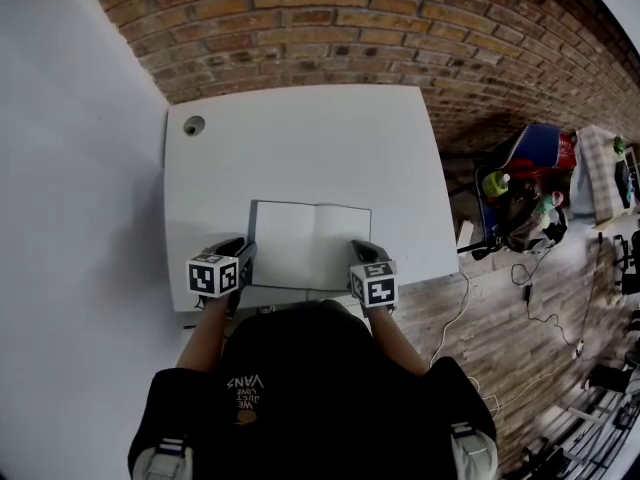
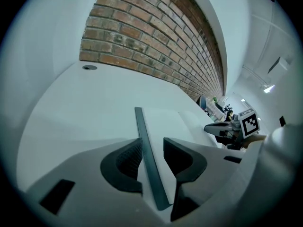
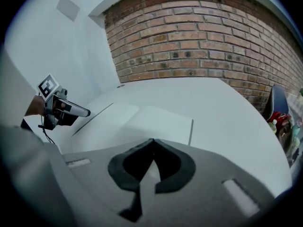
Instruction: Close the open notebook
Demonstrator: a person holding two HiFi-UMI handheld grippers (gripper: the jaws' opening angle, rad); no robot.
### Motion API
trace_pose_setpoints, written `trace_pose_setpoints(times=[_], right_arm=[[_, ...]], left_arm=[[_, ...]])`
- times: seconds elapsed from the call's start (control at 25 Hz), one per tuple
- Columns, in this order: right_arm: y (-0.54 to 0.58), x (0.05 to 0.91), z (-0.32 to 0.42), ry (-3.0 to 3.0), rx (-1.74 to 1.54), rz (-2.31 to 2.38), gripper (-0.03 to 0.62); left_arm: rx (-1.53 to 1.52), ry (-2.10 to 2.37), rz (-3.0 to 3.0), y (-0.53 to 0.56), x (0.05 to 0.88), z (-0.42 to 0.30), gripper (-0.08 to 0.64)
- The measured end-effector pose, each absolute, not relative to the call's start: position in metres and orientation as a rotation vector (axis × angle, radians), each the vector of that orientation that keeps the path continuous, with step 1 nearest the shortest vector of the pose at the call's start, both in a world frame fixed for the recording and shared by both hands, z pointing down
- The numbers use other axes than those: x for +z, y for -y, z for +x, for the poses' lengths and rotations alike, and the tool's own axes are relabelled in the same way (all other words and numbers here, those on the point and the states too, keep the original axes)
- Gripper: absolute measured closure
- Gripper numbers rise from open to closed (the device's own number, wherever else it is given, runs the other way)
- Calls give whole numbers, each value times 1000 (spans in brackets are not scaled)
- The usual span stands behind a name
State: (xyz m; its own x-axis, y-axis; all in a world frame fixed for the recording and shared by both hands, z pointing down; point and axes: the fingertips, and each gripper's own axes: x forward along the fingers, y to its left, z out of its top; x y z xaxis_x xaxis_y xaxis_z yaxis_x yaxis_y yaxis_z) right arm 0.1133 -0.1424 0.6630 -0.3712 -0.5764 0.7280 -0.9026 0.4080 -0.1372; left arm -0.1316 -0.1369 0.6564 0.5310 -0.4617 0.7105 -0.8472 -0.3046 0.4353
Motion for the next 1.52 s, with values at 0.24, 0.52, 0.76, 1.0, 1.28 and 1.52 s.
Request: trace_pose_setpoints(times=[0.24,0.52,0.76,1.0,1.28,1.52], right_arm=[[142,667,115,2070,716,1247,594],[141,672,114,2065,710,1232,594],[142,671,113,2060,698,1233,594],[141,670,113,2068,681,1248,594],[141,671,111,2065,664,1242,594],[140,671,112,2064,642,1249,594]], left_arm=[[631,1064,1927,137,661,-126,382],[674,1092,1898,136,666,-126,354],[681,1086,1887,136,668,-126,354],[674,1085,1880,135,668,-123,354],[586,1096,1827,135,667,-122,351],[502,1092,1785,136,667,-127,383]])
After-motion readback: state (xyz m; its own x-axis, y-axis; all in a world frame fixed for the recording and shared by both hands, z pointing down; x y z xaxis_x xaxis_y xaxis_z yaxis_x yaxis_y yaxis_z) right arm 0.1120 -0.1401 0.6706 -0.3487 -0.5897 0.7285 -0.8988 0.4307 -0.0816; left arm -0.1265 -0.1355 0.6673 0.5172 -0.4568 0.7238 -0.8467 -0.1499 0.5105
